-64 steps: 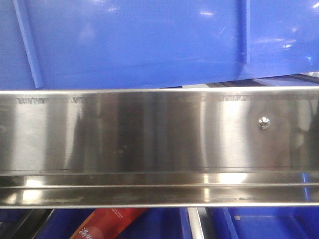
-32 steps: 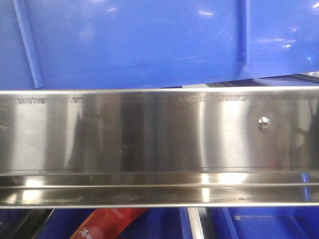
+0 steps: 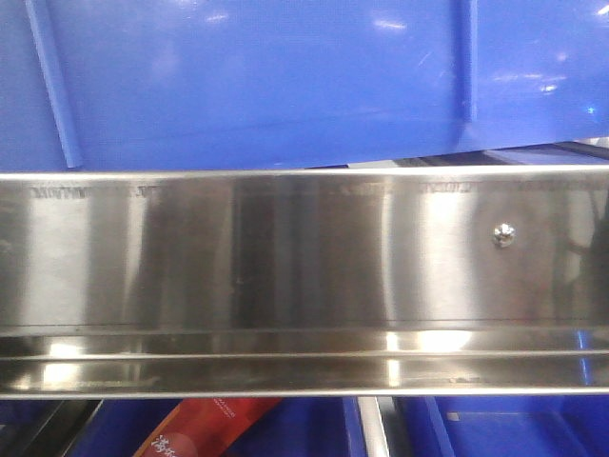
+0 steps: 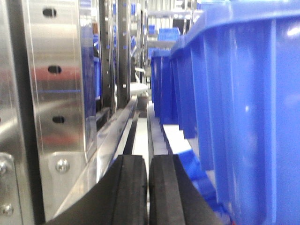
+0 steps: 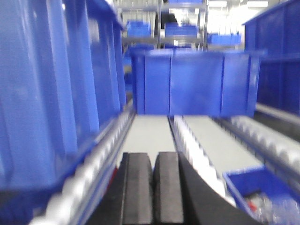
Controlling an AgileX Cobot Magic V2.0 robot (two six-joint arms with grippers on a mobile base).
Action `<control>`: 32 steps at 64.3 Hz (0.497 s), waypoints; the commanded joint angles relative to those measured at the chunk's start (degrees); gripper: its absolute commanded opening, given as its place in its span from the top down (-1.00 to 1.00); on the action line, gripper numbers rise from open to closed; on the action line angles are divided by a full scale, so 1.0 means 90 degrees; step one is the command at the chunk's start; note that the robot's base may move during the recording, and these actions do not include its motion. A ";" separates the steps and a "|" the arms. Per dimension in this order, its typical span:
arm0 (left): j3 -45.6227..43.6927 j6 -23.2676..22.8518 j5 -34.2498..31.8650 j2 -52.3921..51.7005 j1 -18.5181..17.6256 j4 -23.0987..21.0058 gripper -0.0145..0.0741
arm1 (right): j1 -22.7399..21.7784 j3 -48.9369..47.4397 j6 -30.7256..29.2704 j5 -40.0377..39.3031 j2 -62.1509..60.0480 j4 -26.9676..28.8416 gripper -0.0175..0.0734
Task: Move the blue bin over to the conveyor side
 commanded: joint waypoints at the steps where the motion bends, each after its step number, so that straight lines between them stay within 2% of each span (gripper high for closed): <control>1: -0.0009 0.0024 -0.0379 -0.0022 -0.0011 0.0000 0.64 | -0.0040 0.0002 -0.0024 -0.0940 -0.0021 0.0017 0.81; 6: -0.0372 0.0024 -0.0142 -0.0022 -0.0027 0.0000 0.64 | -0.0040 -0.0048 -0.0024 -0.1385 -0.0021 0.0017 0.81; 11: -0.1019 0.0024 0.0552 -0.0022 -0.0027 0.0000 0.64 | -0.0040 -0.0670 -0.0024 -0.0974 -0.0021 0.0017 0.81; 23: -0.2704 0.0024 0.1981 0.0244 -0.0027 0.0087 0.64 | -0.0040 -0.2853 -0.0024 0.1839 0.0246 0.0017 0.81; 29: -0.3595 0.0024 0.2811 0.0881 -0.0027 0.0087 0.64 | -0.0040 -0.4001 -0.0035 0.2934 0.0924 -0.0029 0.81; 32: -0.3985 0.0024 0.3121 0.1220 -0.0027 0.0087 0.64 | -0.0040 -0.4412 -0.0050 0.3157 0.1285 -0.0053 0.81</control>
